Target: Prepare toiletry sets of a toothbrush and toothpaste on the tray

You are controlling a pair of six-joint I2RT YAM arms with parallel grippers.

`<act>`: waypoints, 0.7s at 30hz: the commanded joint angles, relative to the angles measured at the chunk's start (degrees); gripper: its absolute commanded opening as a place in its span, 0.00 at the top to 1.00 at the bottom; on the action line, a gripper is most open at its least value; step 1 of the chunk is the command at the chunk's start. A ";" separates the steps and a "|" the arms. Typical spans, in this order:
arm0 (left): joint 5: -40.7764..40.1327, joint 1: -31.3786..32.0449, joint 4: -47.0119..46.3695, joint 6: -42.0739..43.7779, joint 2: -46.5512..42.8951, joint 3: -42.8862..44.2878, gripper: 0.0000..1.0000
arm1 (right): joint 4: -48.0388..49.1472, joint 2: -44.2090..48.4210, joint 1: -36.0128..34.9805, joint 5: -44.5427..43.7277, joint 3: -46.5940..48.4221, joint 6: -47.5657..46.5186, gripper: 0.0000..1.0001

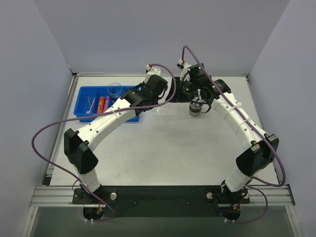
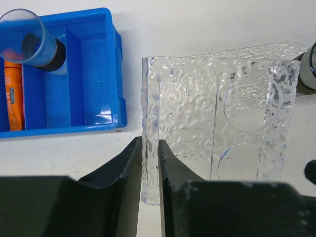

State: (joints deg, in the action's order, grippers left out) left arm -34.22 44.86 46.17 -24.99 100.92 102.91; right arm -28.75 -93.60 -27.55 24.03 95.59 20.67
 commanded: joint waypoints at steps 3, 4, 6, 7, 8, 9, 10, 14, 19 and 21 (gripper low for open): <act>-1.82 1.72 -1.26 -3.92 -4.51 -1.31 1.00 | 0.72 -0.09 -2.33 -5.55 0.21 1.84 0.65; -1.82 2.07 -1.35 -4.10 -4.68 -1.57 1.00 | 0.63 -0.18 -2.59 -6.62 -0.05 1.66 0.65; -1.91 2.33 -1.61 -4.54 -5.12 -2.10 1.00 | 0.02 -0.26 -3.03 -9.17 -0.40 1.31 0.65; -2.25 2.77 -1.70 -4.62 -5.21 -2.19 1.00 | -0.25 -0.44 -3.04 -10.74 -0.67 1.13 0.64; -2.69 2.86 -1.53 -4.63 -5.21 -2.28 1.00 | -0.60 -0.27 -3.12 -11.54 -0.76 0.96 0.65; -2.96 3.04 -1.44 -4.71 -5.21 -2.19 1.00 | -0.95 -0.09 -3.21 -12.25 -1.11 0.87 0.64; -3.05 3.21 -1.52 -4.71 -5.21 -2.28 1.00 | -0.95 0.17 -3.21 -13.39 -1.54 0.78 0.64; -3.14 3.21 -1.87 -5.07 -5.39 -2.37 1.00 | -1.39 0.00 -3.30 -13.84 -1.46 0.25 0.64; -3.05 3.39 -2.67 -4.72 -5.39 -2.45 1.00 | -2.44 -1.58 -3.56 -12.87 -0.67 0.08 0.63; -2.44 3.30 -3.45 -3.93 -5.47 -2.80 1.00 | -2.89 -1.50 -3.39 -13.22 -0.32 -0.54 0.62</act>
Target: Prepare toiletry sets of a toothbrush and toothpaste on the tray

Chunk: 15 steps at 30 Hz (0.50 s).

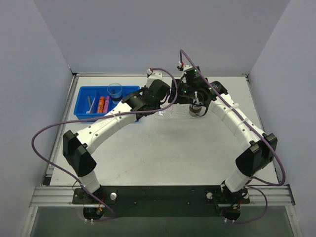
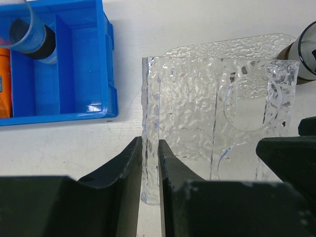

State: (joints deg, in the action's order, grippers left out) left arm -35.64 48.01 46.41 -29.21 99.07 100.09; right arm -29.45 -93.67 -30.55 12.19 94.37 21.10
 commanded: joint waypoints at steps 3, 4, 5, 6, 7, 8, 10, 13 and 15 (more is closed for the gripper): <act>0.30 -0.46 -6.76 3.28 -5.11 -2.96 1.00 | -2.19 -0.55 1.88 2.55 0.82 -0.98 0.60; 2.22 -0.55 -8.34 6.07 -6.76 -6.11 1.00 | -2.10 -0.12 2.94 4.49 0.64 -0.80 0.60; 3.46 -0.55 -10.18 7.66 -7.74 -7.79 1.00 | -1.75 0.06 5.38 7.47 0.47 -0.97 0.60; 4.51 -0.81 -13.25 9.07 -8.79 -9.55 1.00 | -1.57 0.33 6.37 12.72 0.47 -1.32 0.54; 6.79 -0.99 -14.50 10.91 -10.72 -11.05 1.00 | -1.57 0.76 7.25 14.78 0.47 -3.07 0.54; 8.20 -1.34 -15.81 11.89 -11.61 -14.02 1.00 | -1.75 1.20 8.47 16.62 0.55 -4.30 0.53; 11.45 -2.91 -18.72 14.08 -14.15 -16.59 1.00 | -1.84 1.91 9.80 24.35 0.55 -8.16 0.53; 19.53 -4.93 -23.02 18.29 -17.05 -21.42 1.00 | -2.71 1.47 11.91 33.65 1.25 -11.25 0.53; 27.01 -5.90 -24.17 19.80 -17.77 -23.18 1.00 | -5.61 -0.01 12.26 36.14 2.39 -14.24 0.53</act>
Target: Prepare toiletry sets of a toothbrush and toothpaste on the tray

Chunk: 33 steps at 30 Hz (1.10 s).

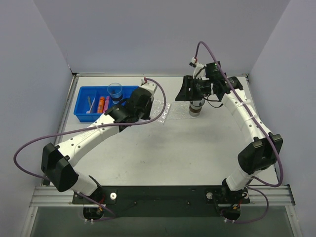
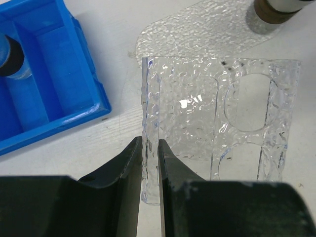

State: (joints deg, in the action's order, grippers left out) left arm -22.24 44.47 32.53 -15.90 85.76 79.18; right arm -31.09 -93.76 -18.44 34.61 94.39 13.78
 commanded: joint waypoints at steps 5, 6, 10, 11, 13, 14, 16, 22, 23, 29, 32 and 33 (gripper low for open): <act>23.89 -3.86 -10.47 10.36 -5.16 -3.59 1.00 | -7.40 -3.53 0.07 22.76 5.10 -7.46 0.56; 25.56 -3.78 -10.91 10.80 -5.33 -4.20 1.00 | -7.49 -4.50 -0.02 23.74 5.19 -6.67 0.58; 25.93 -3.25 -11.18 13.34 -6.12 -5.00 1.00 | -7.75 -6.08 -0.37 26.03 5.28 -5.52 0.60; 25.67 -3.07 -11.18 13.70 -6.13 -4.91 1.00 | -7.76 -6.35 -0.46 26.30 5.10 -5.52 0.61; 26.10 -2.81 -12.14 14.05 -6.74 -5.43 1.00 | -7.67 -6.96 -0.81 27.61 4.84 -5.34 0.61; 26.19 -2.72 -12.40 14.14 -6.83 -5.70 1.00 | -7.76 -7.05 -1.07 28.05 4.84 -5.34 0.61; 26.28 -2.37 -12.67 14.75 -7.00 -5.70 1.00 | -7.76 -7.49 -1.25 29.02 4.58 -4.99 0.63; 25.58 -1.75 -13.29 15.55 -7.09 -5.79 1.00 | -7.67 -8.90 -1.78 30.95 4.14 -3.68 0.69; 25.14 -1.67 -13.29 15.64 -7.09 -5.88 1.00 | -7.67 -8.99 -1.78 31.04 4.14 -3.67 0.69; 23.74 -1.23 -13.55 17.22 -7.18 -5.88 1.00 | -7.67 -9.43 -2.04 32.89 3.35 -2.80 0.77; 22.86 -0.96 -14.08 17.57 -7.62 -6.23 1.00 | -7.67 -9.52 -2.13 32.89 2.99 -2.36 0.85; 22.68 -0.96 -14.34 17.66 -7.71 -6.14 1.00 | -7.76 -9.69 -2.04 32.89 2.99 -2.09 0.89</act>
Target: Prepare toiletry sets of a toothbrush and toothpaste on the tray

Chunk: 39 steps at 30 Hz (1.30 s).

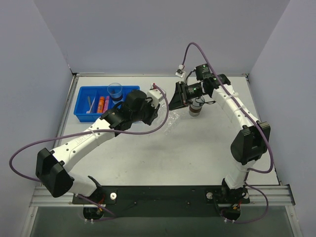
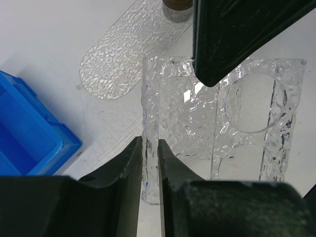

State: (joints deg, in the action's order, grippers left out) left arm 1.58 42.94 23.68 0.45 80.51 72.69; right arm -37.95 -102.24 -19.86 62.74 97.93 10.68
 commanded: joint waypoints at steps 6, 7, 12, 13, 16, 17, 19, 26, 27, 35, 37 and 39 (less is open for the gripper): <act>-1.15 1.01 -6.45 2.45 -2.90 0.44 1.00 | -0.72 -1.65 -0.62 5.81 -0.11 1.89 0.92; -1.15 1.09 -6.63 2.54 -2.99 0.27 1.00 | -0.72 -1.91 -0.71 5.99 -0.02 2.07 0.93; -3.25 1.10 -6.81 1.58 -2.73 0.35 1.00 | -0.63 -1.74 -0.62 6.34 -0.11 2.42 1.00; -3.43 1.10 -6.89 0.96 -2.81 0.35 1.00 | -0.54 -1.65 -0.62 5.91 -0.19 2.51 1.00; -5.01 1.01 -7.16 -2.64 -2.81 0.35 0.88 | -0.10 -0.77 -0.27 4.50 -0.11 2.77 1.00; -5.27 1.01 -7.51 -3.43 -2.81 0.18 0.79 | 0.16 -0.60 -0.01 3.45 -0.19 2.86 1.00; -6.33 0.83 -8.21 -5.89 -3.25 -0.35 0.64 | 1.64 0.19 0.69 2.83 -0.37 3.91 1.00; -6.16 -0.92 -9.62 -12.83 -4.74 -1.49 0.34 | 11.84 3.36 2.63 1.95 -4.32 11.11 1.00; -6.07 -1.54 -9.71 -14.41 -5.27 -1.67 0.32 | 12.81 3.88 2.54 1.51 -5.20 11.64 1.00; -3.98 -7.16 -1.81 -39.18 -6.68 -0.88 0.31 | 30.46 8.54 2.89 -2.88 -12.05 21.90 1.00; -2.30 -8.22 -1.01 -46.39 -6.51 -1.84 0.31 | 39.15 9.42 2.81 -2.98 -14.33 25.17 1.00; 0.76 -9.54 -1.88 -52.09 -6.94 -3.94 0.31 | 46.78 9.86 2.89 -3.33 -15.66 30.16 1.00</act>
State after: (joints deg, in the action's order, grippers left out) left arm -2.85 35.35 21.02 -34.85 75.22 70.74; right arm -10.50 -96.03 -16.93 59.27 84.12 30.92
